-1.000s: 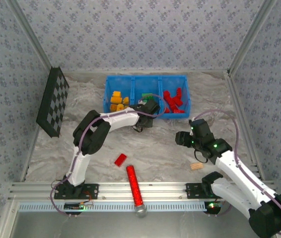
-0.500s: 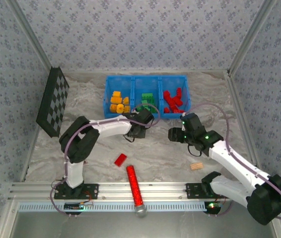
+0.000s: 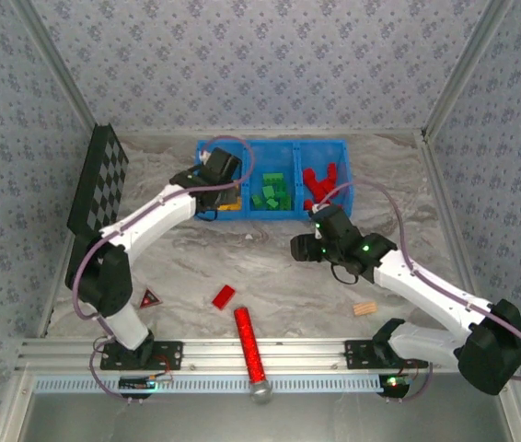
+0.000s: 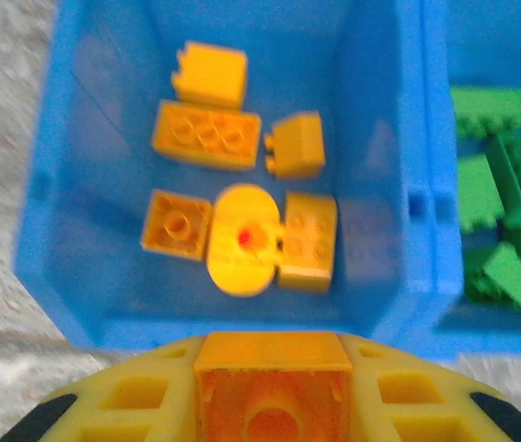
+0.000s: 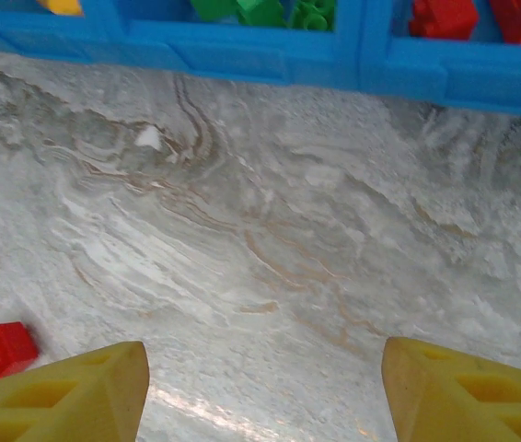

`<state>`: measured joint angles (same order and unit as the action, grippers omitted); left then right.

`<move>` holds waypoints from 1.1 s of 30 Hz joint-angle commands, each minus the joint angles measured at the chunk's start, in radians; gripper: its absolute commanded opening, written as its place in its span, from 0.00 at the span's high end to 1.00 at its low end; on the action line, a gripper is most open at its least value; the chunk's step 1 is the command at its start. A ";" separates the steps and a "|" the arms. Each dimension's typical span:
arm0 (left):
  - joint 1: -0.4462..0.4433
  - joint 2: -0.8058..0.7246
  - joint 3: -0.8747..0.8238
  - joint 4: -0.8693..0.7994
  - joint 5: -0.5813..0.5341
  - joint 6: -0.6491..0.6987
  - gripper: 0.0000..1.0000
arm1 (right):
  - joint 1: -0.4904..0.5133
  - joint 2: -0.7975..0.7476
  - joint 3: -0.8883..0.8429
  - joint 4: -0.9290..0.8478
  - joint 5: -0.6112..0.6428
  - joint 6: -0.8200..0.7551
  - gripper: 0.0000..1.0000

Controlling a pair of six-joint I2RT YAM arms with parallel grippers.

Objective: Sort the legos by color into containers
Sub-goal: Place the lego in the container.

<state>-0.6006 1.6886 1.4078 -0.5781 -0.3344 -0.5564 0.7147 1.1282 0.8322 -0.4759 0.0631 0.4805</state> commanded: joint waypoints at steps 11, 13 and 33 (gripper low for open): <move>0.080 0.244 0.085 0.081 0.018 0.047 0.79 | 0.296 0.257 0.343 -0.240 0.127 0.427 0.28; 0.088 0.267 0.101 0.085 0.024 0.051 0.78 | 0.324 0.288 0.352 -0.224 0.123 0.474 0.28; 0.114 0.335 0.160 0.106 0.097 0.042 0.36 | 0.430 0.539 0.465 -0.091 0.003 0.679 0.26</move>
<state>-0.4877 2.0384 1.5524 -0.4740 -0.2325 -0.5228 1.1351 1.6341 1.2625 -0.5777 0.0864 1.1198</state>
